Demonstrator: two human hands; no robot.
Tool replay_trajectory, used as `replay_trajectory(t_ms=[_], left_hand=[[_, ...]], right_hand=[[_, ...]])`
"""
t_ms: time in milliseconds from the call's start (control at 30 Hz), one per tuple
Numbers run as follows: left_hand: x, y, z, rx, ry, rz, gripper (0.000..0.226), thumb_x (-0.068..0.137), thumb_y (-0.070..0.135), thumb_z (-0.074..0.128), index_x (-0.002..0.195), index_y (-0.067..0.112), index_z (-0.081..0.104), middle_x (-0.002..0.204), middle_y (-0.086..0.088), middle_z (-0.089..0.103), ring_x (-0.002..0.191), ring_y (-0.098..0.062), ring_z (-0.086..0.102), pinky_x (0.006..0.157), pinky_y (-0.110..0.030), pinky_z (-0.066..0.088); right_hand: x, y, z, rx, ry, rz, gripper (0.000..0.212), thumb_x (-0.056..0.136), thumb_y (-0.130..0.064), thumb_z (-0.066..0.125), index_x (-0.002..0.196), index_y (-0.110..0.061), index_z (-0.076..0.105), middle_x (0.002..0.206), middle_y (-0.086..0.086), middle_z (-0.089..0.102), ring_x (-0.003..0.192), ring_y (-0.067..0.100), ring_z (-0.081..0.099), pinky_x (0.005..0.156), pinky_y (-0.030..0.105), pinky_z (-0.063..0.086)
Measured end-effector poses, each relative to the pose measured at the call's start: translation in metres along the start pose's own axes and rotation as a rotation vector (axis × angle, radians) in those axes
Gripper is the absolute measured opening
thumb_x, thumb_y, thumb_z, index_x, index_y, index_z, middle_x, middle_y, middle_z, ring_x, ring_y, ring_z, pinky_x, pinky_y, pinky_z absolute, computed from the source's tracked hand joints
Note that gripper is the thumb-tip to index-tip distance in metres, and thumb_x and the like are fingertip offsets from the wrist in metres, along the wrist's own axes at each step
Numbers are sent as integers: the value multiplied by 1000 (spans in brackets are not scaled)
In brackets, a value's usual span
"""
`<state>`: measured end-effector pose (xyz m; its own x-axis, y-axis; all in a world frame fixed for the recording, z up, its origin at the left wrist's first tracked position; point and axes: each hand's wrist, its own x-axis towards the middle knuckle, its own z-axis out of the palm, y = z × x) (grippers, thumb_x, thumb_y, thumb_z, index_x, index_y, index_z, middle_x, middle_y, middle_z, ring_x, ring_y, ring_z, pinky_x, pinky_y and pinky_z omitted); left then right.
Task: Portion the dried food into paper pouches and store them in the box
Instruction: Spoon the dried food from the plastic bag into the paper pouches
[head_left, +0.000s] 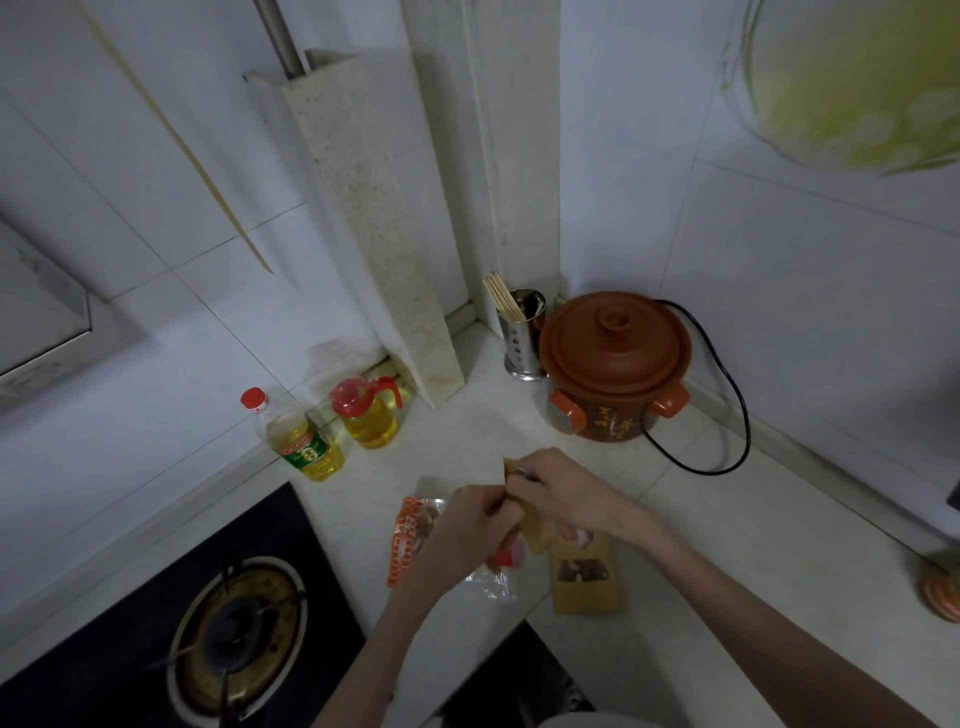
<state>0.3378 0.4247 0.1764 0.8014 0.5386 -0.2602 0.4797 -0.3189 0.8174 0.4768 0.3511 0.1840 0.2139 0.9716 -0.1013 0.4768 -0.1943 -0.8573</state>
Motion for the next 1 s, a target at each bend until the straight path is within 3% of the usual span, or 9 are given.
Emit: replay_trajectory(t_ms=[133,267,400,500,600,733,833,933,1000], left_hand=[[-3,-5,4,62,38,11,31,78,25,50,48,22,48,39,12,47,35,1,38,42,-15,32],[-1,-11,7,129,62,28,41,77,16,58,38,24,50,33,13,46,32,1,40,43,-9,29],[4,-16,-1,173,138,23,35,71,31,54,39,20,44,34,7,42,33,-4,37,44,-23,35],[7,-20,-13,192,207,-25,29,68,32,53,40,25,51,33,9,45,29,-3,42,37,-16,32],[8,-20,-9,388,257,29,31,63,42,49,41,23,38,37,10,41,35,-5,38,38,-15,26],[4,-19,9,206,139,110,16,75,36,59,83,32,45,58,12,53,52,2,55,46,-10,36],[2,-19,7,-128,126,22,48,85,13,64,121,31,38,98,10,60,56,-5,63,43,-13,43],[5,-19,-1,-180,259,-36,58,86,14,68,135,30,40,117,9,55,61,-15,67,41,-16,45],[7,-19,0,-102,257,19,53,89,13,63,135,32,45,108,8,59,55,-16,64,41,-19,45]], right_hand=[[-3,10,8,67,-31,58,41,90,-14,52,52,-20,42,52,-1,40,48,9,35,50,24,27],[-4,13,14,-118,-1,-9,45,88,-16,54,47,-24,37,49,-3,41,48,11,38,50,25,28],[-4,19,4,-241,6,-36,44,88,-22,54,48,-31,37,47,-12,43,44,4,42,47,18,29],[-7,24,0,-288,-2,-18,38,86,-27,54,52,-30,39,50,-11,45,44,3,42,45,18,29],[-4,24,5,-291,27,20,38,86,-33,54,50,-29,41,49,-10,46,43,3,44,44,17,28],[1,20,10,-257,-8,20,38,84,-32,52,47,-30,40,46,-10,45,43,4,45,46,19,30],[-1,18,9,-248,-34,-6,38,85,-30,52,48,-33,42,46,-11,47,44,5,44,46,18,30],[-4,20,6,-225,-5,40,41,90,-29,52,50,-29,44,45,-8,46,43,6,41,48,22,31],[-5,19,9,-229,41,79,38,92,-30,49,56,-18,52,53,0,53,49,16,51,52,31,39]])
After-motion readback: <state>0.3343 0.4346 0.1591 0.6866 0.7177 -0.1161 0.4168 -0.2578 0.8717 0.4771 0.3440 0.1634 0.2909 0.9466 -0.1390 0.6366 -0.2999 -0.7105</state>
